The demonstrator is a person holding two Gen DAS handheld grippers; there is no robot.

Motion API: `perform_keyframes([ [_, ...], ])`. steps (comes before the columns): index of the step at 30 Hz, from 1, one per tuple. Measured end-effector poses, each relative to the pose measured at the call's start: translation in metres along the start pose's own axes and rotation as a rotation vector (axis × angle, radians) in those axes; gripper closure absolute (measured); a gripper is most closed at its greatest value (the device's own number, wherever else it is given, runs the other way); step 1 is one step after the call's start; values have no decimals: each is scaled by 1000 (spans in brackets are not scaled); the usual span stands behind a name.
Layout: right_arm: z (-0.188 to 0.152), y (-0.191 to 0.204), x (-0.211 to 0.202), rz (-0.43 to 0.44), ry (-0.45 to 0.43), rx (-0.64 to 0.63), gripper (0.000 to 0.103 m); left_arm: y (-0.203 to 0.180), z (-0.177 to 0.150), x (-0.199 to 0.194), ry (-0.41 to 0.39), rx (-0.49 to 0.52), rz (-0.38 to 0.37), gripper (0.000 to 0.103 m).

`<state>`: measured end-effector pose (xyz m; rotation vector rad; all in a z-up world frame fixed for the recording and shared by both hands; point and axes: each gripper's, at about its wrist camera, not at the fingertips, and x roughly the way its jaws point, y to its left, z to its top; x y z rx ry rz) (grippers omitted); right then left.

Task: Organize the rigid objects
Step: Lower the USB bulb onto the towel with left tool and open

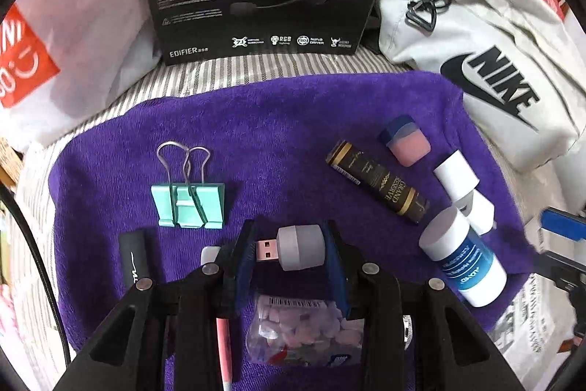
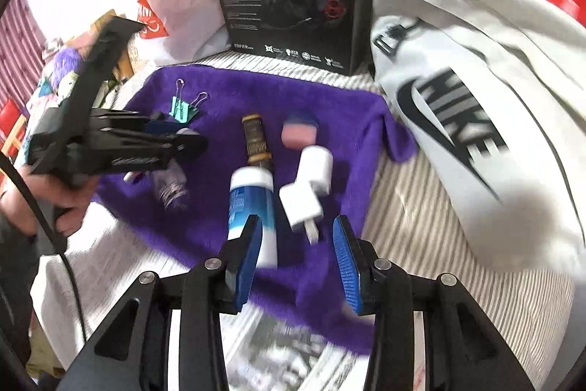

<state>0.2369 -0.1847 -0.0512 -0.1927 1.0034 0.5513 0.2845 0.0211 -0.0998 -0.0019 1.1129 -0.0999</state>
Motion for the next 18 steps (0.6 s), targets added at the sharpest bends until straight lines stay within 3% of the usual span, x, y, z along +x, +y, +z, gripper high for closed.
perform_keyframes([
  [6, -27, 0, -21, 4, -30, 43, 62, -8, -2, 0, -4, 47, 49, 68],
  [8, -33, 0, -26, 15, -35, 64, 62, -9, -4, 0, 0, 50, 51, 62],
  [10, -39, 0, -30, 19, -39, 78, 62, -10, -5, 1, 10, 51, 40, 43],
  [11, -41, 0, -31, 15, -38, 84, 62, -11, -6, 1, 14, 56, 36, 39],
  [15, -49, 5, -43, -25, -41, 92, 61, -14, -6, 1, 6, 51, 53, 39],
  [18, -56, 10, -61, -53, -74, 100, 46, -19, -7, -18, -29, 51, 57, 37],
])
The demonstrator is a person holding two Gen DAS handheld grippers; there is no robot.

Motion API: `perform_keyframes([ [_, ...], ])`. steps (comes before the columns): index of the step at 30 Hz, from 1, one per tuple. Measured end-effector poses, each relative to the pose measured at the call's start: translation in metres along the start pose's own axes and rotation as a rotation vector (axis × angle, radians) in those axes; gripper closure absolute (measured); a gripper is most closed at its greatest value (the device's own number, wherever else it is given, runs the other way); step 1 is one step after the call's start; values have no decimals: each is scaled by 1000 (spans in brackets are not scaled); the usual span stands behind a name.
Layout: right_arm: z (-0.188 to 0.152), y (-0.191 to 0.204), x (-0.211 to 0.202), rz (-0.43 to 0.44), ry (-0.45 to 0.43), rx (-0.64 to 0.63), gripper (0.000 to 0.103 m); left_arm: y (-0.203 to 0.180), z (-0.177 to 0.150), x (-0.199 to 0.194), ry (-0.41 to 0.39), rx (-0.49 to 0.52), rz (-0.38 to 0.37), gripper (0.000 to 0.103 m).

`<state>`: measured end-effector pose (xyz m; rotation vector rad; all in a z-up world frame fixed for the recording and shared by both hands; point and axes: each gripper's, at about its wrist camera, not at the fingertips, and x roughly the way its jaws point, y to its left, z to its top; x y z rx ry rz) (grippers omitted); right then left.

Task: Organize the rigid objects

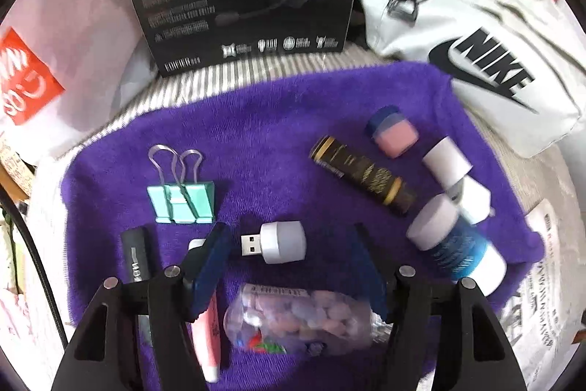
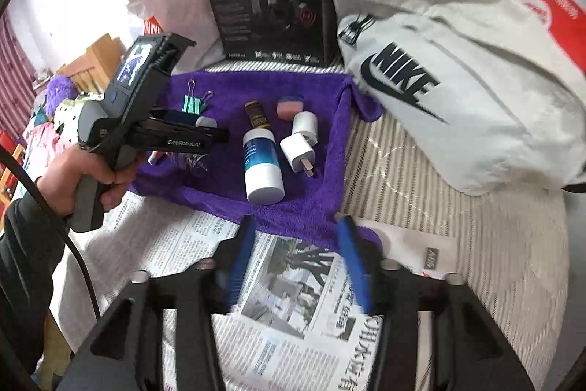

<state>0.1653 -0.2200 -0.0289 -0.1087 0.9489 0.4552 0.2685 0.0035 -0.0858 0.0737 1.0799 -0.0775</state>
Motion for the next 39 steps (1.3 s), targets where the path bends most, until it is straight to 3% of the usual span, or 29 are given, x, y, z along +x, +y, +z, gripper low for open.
perform_keyframes([
  [2, -2, 4, -11, -27, -25, -5, 35, -5, -2, -18, -35, 18, 8, 27],
  [4, -3, 9, -21, -58, -41, -11, 24, -10, -9, -42, -86, 27, 23, 9],
  [6, -4, 15, -28, -74, -60, -14, 19, -13, -19, -67, -130, 28, 15, 0],
  [12, -10, 28, -38, -71, -61, 53, 0, -7, -61, -119, -120, -66, -50, 0],
  [15, -16, 34, -36, -88, -53, 87, 0, -8, -82, -137, -131, -85, -47, 0],
  [22, -32, 53, -50, -136, -54, 114, 0, -7, -133, -174, -157, -116, 71, 0],
  [30, -44, 69, -75, -148, -61, 133, 0, -3, -162, -199, -166, -165, 44, 0],
  [39, -55, 73, -90, -184, -73, 140, 0, -4, -171, -210, -169, -171, 34, 0],
])
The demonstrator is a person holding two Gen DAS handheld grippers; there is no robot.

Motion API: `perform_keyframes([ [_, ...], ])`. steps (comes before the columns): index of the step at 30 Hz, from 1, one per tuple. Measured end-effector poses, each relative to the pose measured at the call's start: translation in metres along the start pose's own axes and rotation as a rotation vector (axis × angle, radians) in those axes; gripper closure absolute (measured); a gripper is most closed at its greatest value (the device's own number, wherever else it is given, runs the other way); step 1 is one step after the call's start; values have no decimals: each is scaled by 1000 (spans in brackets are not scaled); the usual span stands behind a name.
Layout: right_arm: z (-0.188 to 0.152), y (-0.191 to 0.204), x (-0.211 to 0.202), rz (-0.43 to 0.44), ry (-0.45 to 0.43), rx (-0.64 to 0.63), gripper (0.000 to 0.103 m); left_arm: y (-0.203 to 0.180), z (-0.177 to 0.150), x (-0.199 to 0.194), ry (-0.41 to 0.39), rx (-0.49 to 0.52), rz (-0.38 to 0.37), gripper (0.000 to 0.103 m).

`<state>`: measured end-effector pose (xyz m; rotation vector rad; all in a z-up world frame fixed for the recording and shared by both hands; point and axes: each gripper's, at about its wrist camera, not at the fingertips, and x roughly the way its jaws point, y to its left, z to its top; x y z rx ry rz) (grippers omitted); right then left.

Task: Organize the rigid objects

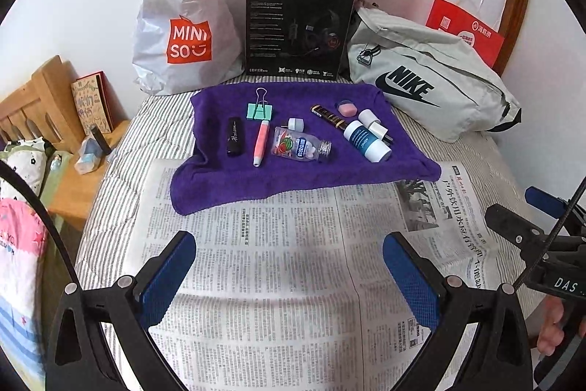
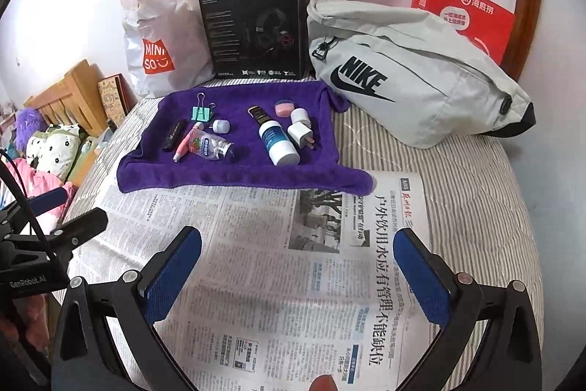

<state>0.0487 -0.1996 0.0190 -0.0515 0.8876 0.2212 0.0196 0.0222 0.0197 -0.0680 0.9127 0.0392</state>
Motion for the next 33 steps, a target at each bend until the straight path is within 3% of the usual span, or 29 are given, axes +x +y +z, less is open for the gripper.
perform_keyframes([
  [33, -10, -7, -14, 4, -3, 29, 0, 1, -1, -16, -8, 9, 0, 0],
])
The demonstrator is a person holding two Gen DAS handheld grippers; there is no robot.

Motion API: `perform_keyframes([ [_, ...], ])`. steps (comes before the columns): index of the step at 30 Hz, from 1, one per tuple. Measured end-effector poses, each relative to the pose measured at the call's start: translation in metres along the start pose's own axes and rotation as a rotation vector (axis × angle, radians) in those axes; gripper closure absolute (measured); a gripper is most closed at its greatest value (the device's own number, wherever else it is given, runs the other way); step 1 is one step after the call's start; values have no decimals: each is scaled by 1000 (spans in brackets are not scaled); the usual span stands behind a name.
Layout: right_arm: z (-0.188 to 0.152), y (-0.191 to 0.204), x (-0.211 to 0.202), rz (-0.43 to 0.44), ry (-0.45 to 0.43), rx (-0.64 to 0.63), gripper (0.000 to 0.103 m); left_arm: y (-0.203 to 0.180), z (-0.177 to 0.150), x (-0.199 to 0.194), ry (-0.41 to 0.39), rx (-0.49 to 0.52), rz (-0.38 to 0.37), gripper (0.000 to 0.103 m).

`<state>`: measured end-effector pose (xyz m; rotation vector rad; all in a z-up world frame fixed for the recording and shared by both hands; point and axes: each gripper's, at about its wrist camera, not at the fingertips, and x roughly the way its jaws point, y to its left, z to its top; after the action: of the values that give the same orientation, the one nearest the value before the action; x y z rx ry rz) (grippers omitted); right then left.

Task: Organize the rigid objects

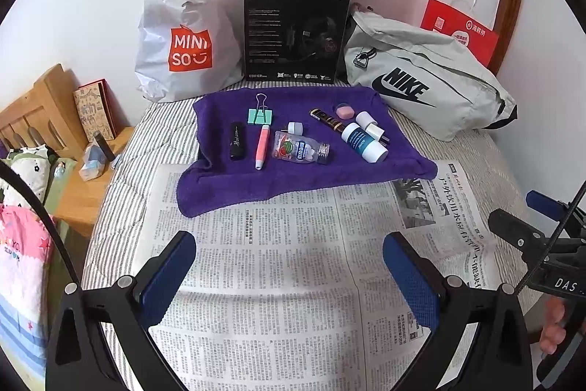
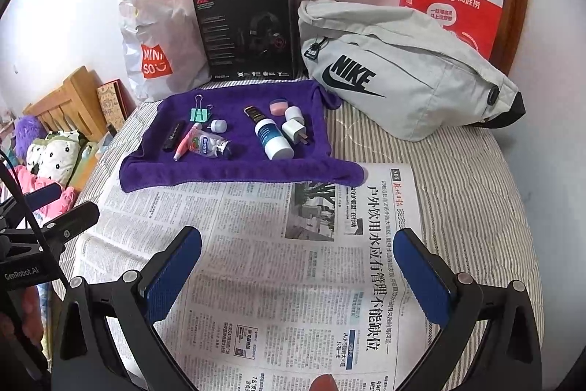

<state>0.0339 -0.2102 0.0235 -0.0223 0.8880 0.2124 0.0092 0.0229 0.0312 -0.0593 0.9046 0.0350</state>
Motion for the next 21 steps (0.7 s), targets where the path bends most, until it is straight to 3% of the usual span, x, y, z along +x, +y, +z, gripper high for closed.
perform_keyframes([
  [21, -2, 2, 1, -1, 7, -13, 0, -1, -2, 0, 7, -2, 4, 0],
])
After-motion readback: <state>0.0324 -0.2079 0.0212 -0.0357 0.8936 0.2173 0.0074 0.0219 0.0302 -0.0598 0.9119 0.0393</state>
